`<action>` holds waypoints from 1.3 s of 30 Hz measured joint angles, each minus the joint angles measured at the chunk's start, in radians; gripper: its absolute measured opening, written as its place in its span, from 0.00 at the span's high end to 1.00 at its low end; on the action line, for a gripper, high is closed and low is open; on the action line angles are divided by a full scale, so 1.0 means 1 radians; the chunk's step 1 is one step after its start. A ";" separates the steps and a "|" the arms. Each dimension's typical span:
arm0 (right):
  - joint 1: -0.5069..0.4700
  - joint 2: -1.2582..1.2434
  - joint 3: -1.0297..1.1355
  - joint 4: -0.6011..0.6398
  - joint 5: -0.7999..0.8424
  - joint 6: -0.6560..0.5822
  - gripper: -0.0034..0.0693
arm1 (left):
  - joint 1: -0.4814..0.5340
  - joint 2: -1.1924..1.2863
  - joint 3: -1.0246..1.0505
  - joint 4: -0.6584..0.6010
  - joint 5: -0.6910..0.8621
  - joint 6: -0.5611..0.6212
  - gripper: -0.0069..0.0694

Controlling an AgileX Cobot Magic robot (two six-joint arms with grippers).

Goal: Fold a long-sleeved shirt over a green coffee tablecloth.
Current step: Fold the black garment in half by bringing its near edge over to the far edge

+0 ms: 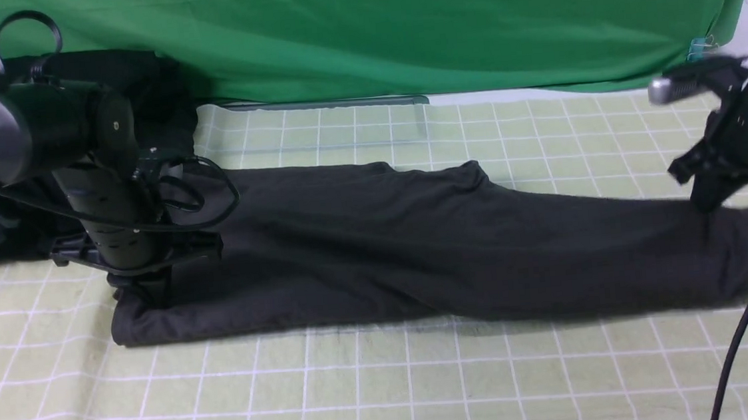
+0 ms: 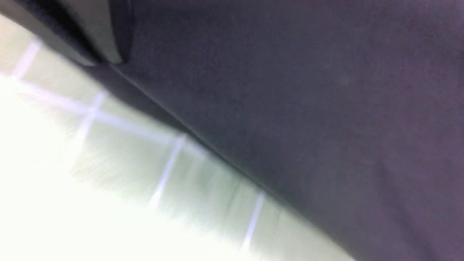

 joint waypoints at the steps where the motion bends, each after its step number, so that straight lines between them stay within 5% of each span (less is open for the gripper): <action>1: 0.000 0.002 -0.016 -0.002 0.000 -0.005 0.95 | 0.000 0.000 0.000 0.000 0.000 0.000 0.92; 8: 0.000 0.094 -0.070 -0.011 -0.014 -0.030 0.90 | 0.000 -0.001 0.000 0.000 0.008 0.000 0.92; 12: 0.000 0.112 -0.072 -0.033 -0.015 0.007 0.73 | 0.000 -0.010 0.000 -0.001 0.019 0.000 0.92; 15: 0.000 0.101 -0.109 -0.074 0.021 0.066 0.51 | 0.000 -0.064 0.004 0.000 0.023 -0.013 0.92; 18: 0.000 0.060 -0.176 -0.085 0.083 0.114 0.42 | 0.008 -0.147 0.004 0.003 0.004 -0.034 0.92; 25: 0.008 -0.045 -0.262 0.091 0.102 0.086 0.47 | 0.075 -0.182 -0.132 -0.034 0.005 -0.053 0.92; 32: 0.127 -0.025 -0.268 0.238 0.074 -0.023 0.49 | 0.096 -0.006 -0.352 -0.081 0.003 0.000 0.88; 39: 0.286 0.047 -0.268 0.253 -0.115 -0.031 0.44 | 0.095 0.181 -0.438 -0.074 -0.085 0.015 0.59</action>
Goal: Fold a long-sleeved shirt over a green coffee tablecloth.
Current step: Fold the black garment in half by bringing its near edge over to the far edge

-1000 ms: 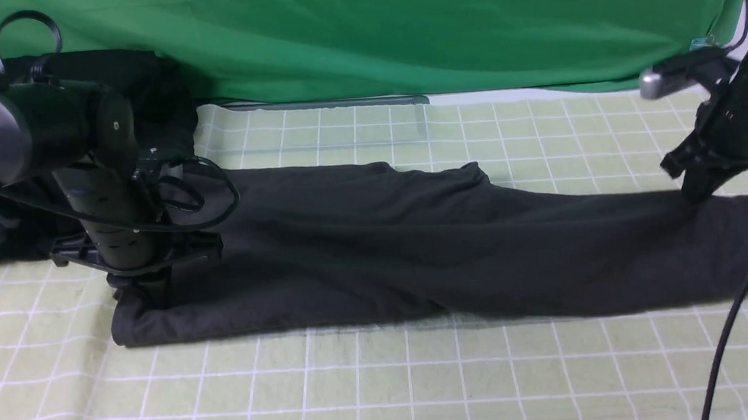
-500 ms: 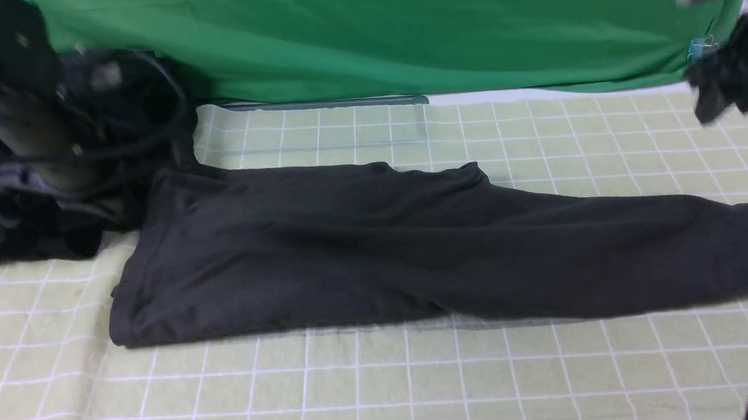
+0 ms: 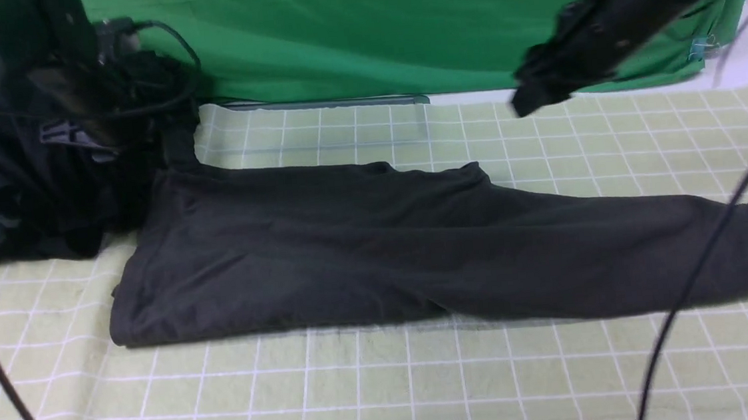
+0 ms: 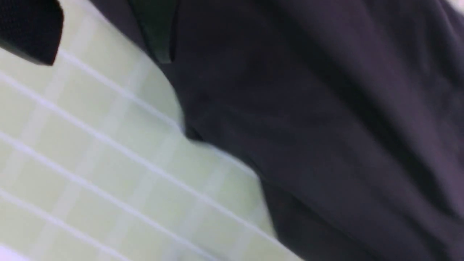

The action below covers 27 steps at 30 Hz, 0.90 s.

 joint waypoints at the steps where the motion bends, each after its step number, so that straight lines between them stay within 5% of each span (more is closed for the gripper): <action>1: 0.014 0.013 0.000 0.001 -0.026 0.000 0.41 | 0.000 0.013 -0.001 -0.001 -0.016 0.013 0.53; 6: 0.051 0.086 0.001 0.002 -0.121 0.011 0.27 | 0.000 0.072 -0.005 -0.003 -0.086 0.034 0.34; 11: 0.051 0.110 0.002 -0.003 -0.126 0.014 0.26 | 0.000 0.091 -0.005 0.006 -0.094 0.037 0.34; 18: 0.051 0.110 0.003 -0.032 -0.125 0.029 0.25 | -0.001 0.083 -0.043 -0.004 -0.013 0.086 0.84; 27: 0.051 0.113 0.003 -0.032 -0.125 0.034 0.25 | -0.003 0.010 -0.090 -0.005 0.060 0.113 0.89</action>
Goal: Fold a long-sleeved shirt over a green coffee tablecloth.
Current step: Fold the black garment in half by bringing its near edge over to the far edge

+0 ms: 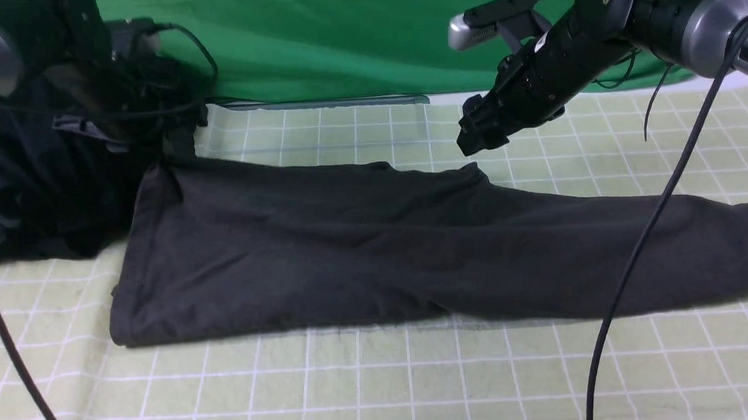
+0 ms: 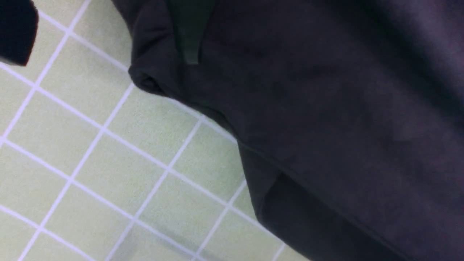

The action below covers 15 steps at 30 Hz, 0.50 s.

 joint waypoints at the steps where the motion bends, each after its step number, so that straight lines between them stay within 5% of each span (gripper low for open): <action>1: 0.000 0.006 0.000 0.000 -0.002 0.000 0.25 | 0.000 -0.008 -0.002 0.001 -0.009 0.001 0.89; 8: 0.001 0.071 0.000 0.062 -0.025 0.001 0.26 | 0.000 -0.013 -0.004 -0.003 -0.025 0.001 0.89; 15: 0.011 0.124 0.000 0.074 -0.057 0.000 0.45 | 0.000 -0.013 -0.004 -0.008 -0.024 0.001 0.89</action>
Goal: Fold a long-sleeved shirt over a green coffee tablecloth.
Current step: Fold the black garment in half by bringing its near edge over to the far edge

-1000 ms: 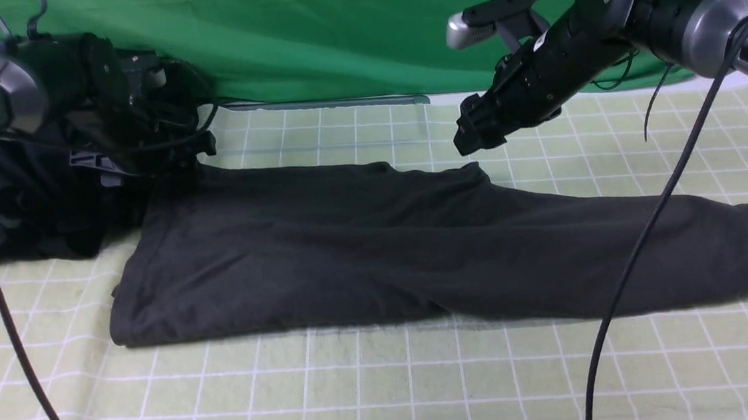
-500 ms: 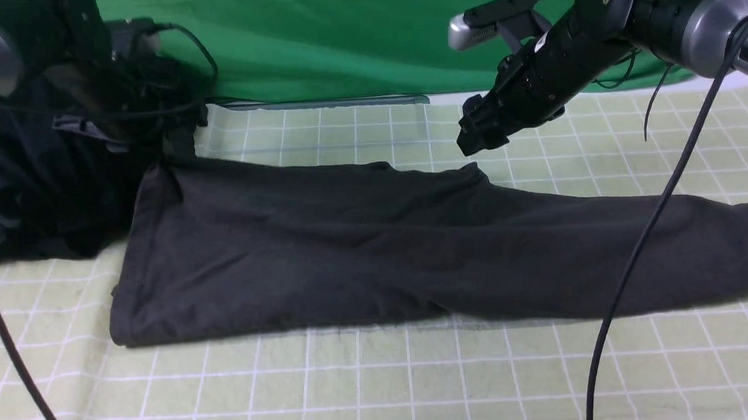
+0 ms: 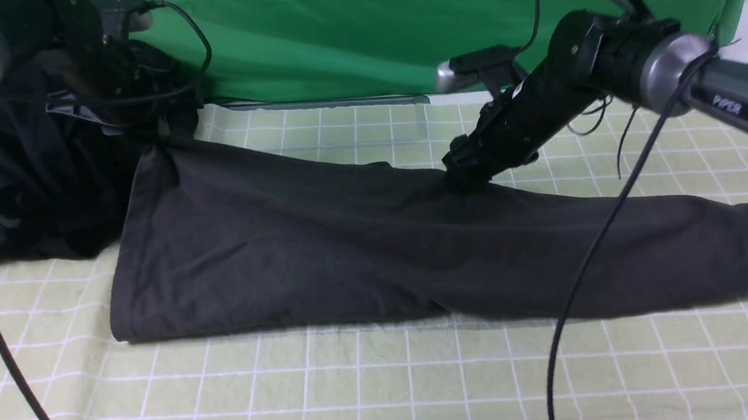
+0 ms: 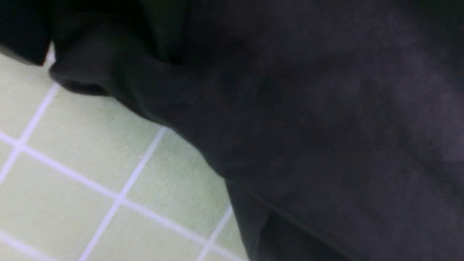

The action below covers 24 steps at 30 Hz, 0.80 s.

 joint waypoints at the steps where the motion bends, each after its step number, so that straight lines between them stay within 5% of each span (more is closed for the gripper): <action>1: 0.000 0.003 0.000 0.001 -0.017 -0.003 0.56 | 0.000 0.000 0.000 -0.001 0.005 0.000 0.89; 2: 0.000 0.003 0.000 0.001 -0.028 -0.015 0.67 | 0.000 0.000 0.000 -0.001 0.007 0.000 0.89; 3: 0.000 0.003 0.000 0.001 -0.031 -0.015 0.67 | 0.000 0.000 0.000 -0.001 0.008 0.000 0.89; 4: 0.000 0.000 0.000 0.002 -0.057 -0.031 0.83 | 0.000 0.000 0.000 -0.002 0.015 0.000 0.89; 5: 0.000 -0.002 0.000 0.004 -0.071 -0.035 0.88 | 0.000 0.000 0.000 -0.002 0.018 0.000 0.89; 11: -0.002 -0.011 -0.030 0.006 -0.109 -0.043 0.94 | 0.000 -0.005 0.000 0.067 0.006 -0.057 0.89; 16: -0.002 -0.012 -0.037 0.011 -0.147 -0.047 0.92 | 0.000 0.002 0.000 0.098 -0.024 -0.093 0.89; 21: -0.002 0.002 -0.037 0.008 -0.190 -0.048 0.75 | 0.000 0.041 0.000 0.102 -0.028 -0.093 0.87; 24: -0.002 0.007 -0.038 0.004 -0.209 -0.049 0.57 | 0.000 0.059 0.000 0.106 -0.031 -0.091 0.77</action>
